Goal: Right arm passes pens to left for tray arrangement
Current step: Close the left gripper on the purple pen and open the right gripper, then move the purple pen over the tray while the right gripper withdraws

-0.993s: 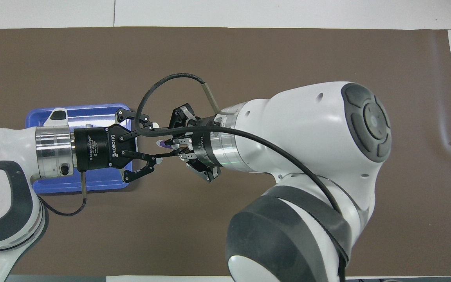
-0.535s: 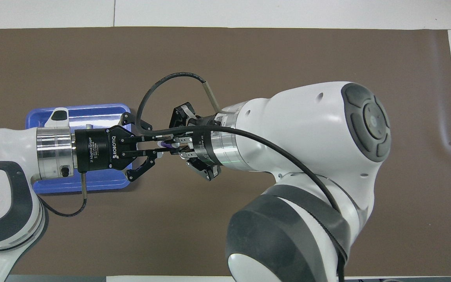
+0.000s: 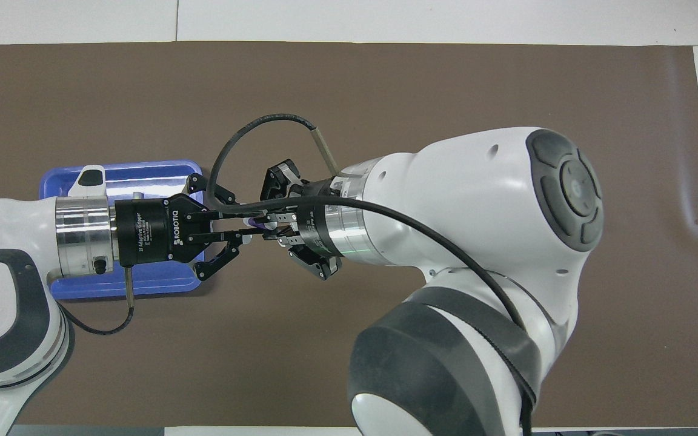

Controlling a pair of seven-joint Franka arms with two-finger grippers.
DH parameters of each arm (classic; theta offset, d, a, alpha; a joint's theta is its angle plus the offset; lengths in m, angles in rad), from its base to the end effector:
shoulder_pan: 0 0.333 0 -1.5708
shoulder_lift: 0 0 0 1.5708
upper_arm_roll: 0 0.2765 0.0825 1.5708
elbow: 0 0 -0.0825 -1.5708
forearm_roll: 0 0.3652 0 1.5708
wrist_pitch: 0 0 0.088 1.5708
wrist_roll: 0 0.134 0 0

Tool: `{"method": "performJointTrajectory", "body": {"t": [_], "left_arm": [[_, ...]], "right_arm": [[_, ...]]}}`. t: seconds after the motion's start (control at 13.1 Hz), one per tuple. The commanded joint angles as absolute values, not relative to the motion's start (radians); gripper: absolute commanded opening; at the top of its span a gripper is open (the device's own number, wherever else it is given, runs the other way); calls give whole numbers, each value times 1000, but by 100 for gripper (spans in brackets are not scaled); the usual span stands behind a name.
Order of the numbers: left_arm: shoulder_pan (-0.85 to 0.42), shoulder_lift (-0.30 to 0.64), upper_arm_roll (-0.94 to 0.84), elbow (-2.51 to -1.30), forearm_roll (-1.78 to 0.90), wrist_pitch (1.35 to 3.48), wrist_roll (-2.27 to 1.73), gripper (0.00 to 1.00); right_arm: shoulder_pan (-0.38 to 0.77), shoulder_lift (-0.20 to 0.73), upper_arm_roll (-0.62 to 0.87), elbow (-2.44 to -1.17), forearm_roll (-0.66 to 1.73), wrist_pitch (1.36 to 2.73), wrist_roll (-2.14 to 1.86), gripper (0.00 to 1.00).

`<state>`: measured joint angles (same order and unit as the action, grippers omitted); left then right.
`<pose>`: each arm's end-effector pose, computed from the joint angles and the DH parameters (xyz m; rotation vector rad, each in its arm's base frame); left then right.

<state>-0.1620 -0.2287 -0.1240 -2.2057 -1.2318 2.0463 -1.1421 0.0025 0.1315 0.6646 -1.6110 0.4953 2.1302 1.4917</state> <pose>0.4620 -0.2157 0.4703 1.6279 1.4298 -0.7827 0.4797 0.3925 0.5515 -2.1816 1.2278 0.3804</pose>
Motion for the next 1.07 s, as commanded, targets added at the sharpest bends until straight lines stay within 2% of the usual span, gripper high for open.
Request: {"method": "performJointTrajectory", "body": {"t": [0.0, 0.53, 0.99], "left_arm": [[-156, -265, -123, -2233, -1249, 2048, -1141, 0], [-155, -265, -123, -2235, -1249, 2054, -1140, 0], [-169, -256, -127, -2224, -1015, 1973, -857, 0]], "right_arm": [[-9, 138, 676, -1617, 489, 2126, 1460, 99], [-20, 126, 640, -1640, 258, 2034, 1381, 100], [-25, 35, 470, -1784, 190, 1950, 927, 100]]}}
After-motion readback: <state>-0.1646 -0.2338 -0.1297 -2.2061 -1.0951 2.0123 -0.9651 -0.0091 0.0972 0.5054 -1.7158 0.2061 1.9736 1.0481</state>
